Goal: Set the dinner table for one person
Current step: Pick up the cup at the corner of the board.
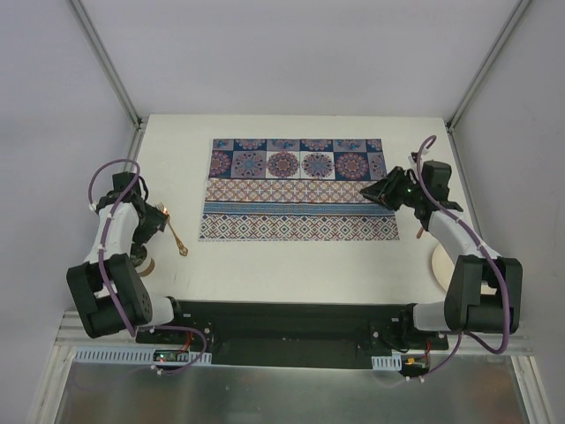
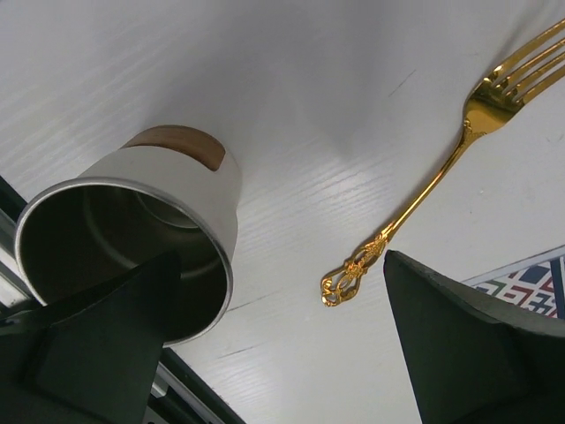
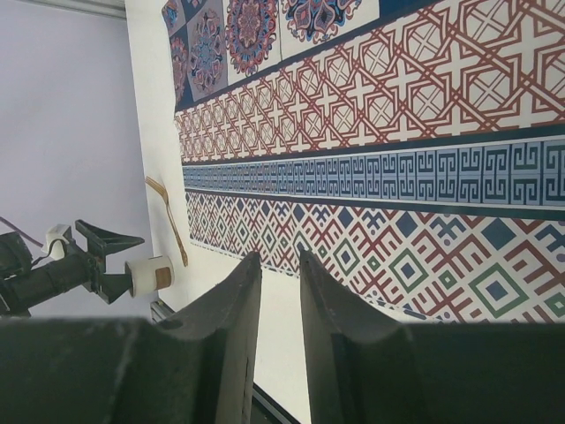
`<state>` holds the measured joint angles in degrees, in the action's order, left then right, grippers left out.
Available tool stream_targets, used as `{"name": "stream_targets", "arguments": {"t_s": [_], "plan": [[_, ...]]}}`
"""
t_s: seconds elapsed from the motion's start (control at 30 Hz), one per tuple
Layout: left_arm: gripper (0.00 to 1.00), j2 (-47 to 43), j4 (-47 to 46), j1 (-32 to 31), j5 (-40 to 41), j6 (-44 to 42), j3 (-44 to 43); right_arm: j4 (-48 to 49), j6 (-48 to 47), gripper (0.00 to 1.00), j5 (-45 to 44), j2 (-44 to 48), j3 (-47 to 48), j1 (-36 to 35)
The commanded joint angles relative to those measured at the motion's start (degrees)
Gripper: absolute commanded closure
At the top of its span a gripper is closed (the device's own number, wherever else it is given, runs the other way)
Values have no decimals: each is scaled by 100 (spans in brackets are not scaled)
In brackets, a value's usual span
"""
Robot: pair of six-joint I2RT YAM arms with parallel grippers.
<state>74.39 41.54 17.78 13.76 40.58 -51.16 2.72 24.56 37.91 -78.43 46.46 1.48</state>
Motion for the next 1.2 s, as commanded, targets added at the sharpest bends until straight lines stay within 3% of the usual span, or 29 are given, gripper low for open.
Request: {"name": "stream_targets", "arguments": {"t_s": [0.0, 0.1, 0.23, 0.3, 0.37, 0.47, 0.5, 0.53, 1.0, 1.17], "plan": [[2, 365, -137, 111, -110, 170, -158, 97, -3, 73, 111, 258, -75, 125], [4, 558, -164, 112, -110, 196, -167, 88, -3, 74, 102, 302, -102, 177], [16, 612, -269, 120, -40, 231, -88, 79, 5, 74, 76, 337, -119, 239], [33, 559, -322, 112, -101, 214, -61, 71, 23, 75, 67, 329, -119, 265], [57, 559, -409, 120, -163, 196, -26, 79, 23, 75, 50, 311, -119, 283], [64, 612, -436, 112, -295, 161, -17, 79, 40, 76, 32, 294, -128, 318], [96, 647, -445, 112, -338, 126, -17, 79, 40, 76, 23, 276, -137, 327], [100, 673, -445, 112, -365, 108, -26, 79, 40, 76, 6, 267, -137, 336], [100, -64, -410, 103, -620, -155, -157, 176, 67, 77, -12, 118, -233, 353], [100, -442, -243, -553, -305, -725, -895, 325, 137, 78, 32, -14, -277, 345]]}}
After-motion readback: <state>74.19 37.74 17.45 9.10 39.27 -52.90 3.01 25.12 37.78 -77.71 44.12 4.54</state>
